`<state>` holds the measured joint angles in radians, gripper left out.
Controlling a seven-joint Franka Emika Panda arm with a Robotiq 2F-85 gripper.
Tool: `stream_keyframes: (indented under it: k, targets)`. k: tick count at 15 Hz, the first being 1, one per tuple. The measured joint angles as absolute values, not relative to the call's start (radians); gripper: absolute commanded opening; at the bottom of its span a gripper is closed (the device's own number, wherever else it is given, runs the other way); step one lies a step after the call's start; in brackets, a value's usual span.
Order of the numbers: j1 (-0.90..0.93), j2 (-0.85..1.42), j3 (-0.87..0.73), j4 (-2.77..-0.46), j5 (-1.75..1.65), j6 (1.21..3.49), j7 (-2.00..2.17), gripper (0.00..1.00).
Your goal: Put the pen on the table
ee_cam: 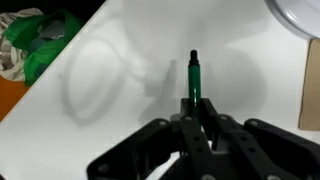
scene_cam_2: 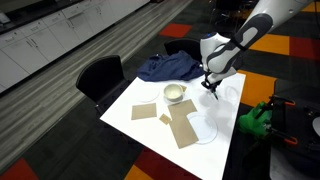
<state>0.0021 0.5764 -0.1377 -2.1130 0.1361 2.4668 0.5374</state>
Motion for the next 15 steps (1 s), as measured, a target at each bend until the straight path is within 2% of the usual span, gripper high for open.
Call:
stream_keyframes:
  k: [1, 10, 15]
  targets:
    - [-0.001, 0.597, -0.138, -2.100, 0.143, 2.468, 0.528, 0.32]
    - [0.003, 0.678, -0.138, -2.045, 0.147, 2.501, 0.511, 0.98]
    - [0.031, 0.650, -0.149, -2.048, 0.141, 2.506, 0.512, 1.00]
